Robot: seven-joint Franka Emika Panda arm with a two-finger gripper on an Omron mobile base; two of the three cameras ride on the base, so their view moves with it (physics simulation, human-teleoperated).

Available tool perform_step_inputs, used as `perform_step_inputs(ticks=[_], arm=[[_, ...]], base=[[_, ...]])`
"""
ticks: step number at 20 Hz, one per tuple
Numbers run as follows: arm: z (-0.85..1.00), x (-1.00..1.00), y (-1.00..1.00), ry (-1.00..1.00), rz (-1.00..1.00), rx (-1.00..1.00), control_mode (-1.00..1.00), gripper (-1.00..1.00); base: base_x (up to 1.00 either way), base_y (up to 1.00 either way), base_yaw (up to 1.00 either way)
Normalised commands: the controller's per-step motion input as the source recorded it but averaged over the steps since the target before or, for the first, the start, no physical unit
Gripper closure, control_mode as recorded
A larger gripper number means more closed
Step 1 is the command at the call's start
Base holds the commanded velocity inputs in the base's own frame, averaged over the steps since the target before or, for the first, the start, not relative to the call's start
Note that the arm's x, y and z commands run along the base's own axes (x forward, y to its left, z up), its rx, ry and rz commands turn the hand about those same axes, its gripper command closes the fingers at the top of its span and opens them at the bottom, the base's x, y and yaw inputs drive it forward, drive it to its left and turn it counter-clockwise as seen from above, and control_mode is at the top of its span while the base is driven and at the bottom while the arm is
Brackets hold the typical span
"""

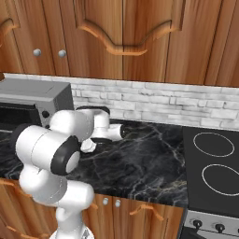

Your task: Take the bottled waters from the counter and place them in the freezer to freeze. Close the freezer door after placing the bottles.

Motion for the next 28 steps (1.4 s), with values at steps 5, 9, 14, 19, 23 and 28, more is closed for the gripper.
perform_step_inputs(ticks=[5,9,14,19,23,28], arm=[[0.71,-0.43,0.00,-0.17,-0.09,0.00,-1.00,1.00],[0.76,-0.71,0.00,-0.21,-0.11,0.00,-1.00,1.00],[0.92,-0.78,0.00,-0.12,-0.11,0.04,-1.00,1.00],[0.91,-0.90,0.06,0.00,-0.10,0.17,-1.00,1.00],[0.00,0.00,0.00,0.00,0.00,0.00,1.00,1.00],[0.00,0.00,0.00,0.00,0.00,0.00,1.00,1.00]], base=[[0.00,0.00,0.00],[0.00,0.00,0.00],[0.00,0.00,0.00],[0.00,0.00,0.00],[-1.00,0.43,0.14],[-1.00,0.72,0.45]])
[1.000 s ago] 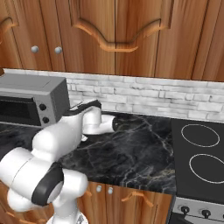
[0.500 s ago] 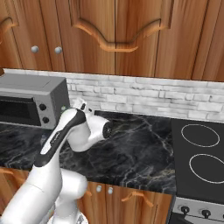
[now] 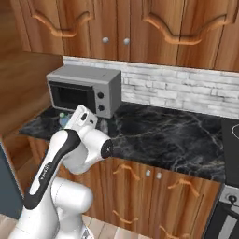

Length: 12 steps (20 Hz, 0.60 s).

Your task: Take the bottled waters from the counter and place them in the freezer to freeze. Close the freezer door after placing the bottles.

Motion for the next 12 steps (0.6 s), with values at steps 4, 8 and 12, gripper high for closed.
perform_step_inputs(ticks=[4,8,12], arm=[[0.00,0.00,0.00,0.00,0.00,0.00,1.00,1.00],[0.00,0.00,0.00,0.00,0.00,0.00,1.00,1.00],[0.00,0.00,0.00,0.00,0.00,0.00,1.00,1.00]], base=[[-0.79,0.97,0.51],[-0.59,1.00,0.52],[-0.37,1.00,0.43]])
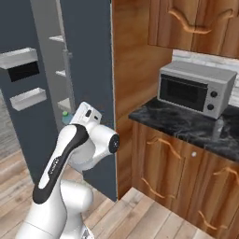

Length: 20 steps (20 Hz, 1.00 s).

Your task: Take the bottled waters from the counter and place them in the freezer to freeze. Close the freezer door after placing the bottles.

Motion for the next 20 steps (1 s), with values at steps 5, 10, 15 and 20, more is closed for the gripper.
perform_step_inputs(ticks=[5,10,15,20], arm=[[0.00,0.00,0.00,0.00,0.00,0.00,1.00,1.00],[0.00,0.00,0.00,0.00,0.00,0.00,1.00,1.00],[0.00,0.00,0.00,0.00,0.00,0.00,1.00,1.00],[0.00,0.00,0.00,0.00,0.00,0.00,1.00,1.00]], base=[[0.15,1.00,0.06],[0.50,0.81,-0.08],[0.43,0.56,-0.16],[0.62,0.13,-0.28]])
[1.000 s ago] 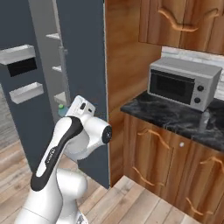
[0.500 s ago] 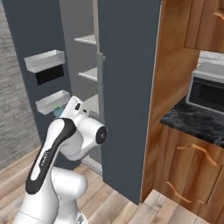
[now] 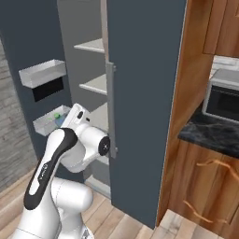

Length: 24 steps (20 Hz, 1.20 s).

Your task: Take the bottled waters from the counter and place them in the freezer to freeze. Close the freezer door after placing the bottles.

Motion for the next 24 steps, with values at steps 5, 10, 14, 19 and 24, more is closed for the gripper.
perform_step_inputs(ticks=[5,10,14,19,24], arm=[[0.00,0.00,0.00,0.00,0.00,0.00,1.00,1.00],[0.00,0.00,0.00,0.00,0.00,0.00,1.00,1.00],[0.00,0.00,0.00,0.00,0.00,0.00,1.00,1.00],[0.00,0.00,0.00,0.00,0.00,0.00,1.00,1.00],[0.00,0.00,0.00,0.00,0.00,0.00,1.00,1.00]], base=[[0.64,0.28,-0.26],[0.55,0.61,-0.20],[0.55,0.14,-0.22],[0.60,0.26,-0.29],[0.71,0.53,-0.31]])
